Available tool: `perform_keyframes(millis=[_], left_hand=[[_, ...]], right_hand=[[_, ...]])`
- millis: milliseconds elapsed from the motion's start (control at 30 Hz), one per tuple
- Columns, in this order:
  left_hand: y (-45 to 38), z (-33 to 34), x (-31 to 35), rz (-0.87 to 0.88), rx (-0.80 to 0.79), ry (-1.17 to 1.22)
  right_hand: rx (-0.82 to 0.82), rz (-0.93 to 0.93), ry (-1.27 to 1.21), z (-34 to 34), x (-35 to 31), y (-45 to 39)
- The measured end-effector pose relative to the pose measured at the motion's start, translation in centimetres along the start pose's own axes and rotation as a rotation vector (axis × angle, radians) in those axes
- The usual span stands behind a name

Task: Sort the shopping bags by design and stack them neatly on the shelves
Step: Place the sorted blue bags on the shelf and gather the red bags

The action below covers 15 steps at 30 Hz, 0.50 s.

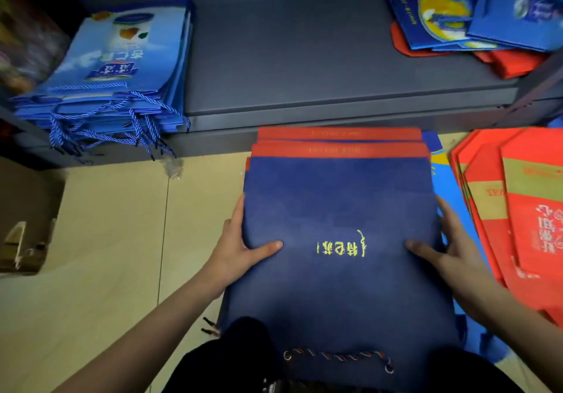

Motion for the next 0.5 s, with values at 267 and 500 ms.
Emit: perform_keyframes(millis=[267, 500], left_hand=[[-6.3, -4.8, 7.8, 0.16, 0.128, -0.118], [-14.1, -13.0, 10.7, 0.1, 0.328, -0.247]], right_hand=[[0.02, -0.314, 0.096, 0.0, -12.1, -4.8], [-0.056, -0.344, 0.34, 7.5, -17.7, -18.6]])
Point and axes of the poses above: each hand's wrist, its own y-axis away from the middle knuckle, its own z-axis out of the palm, x = y × z, the point moved 10 cm from there along -y, towards the middle knuckle, and after that the axes turned 1 degree about -z, right-handed, at the moved point
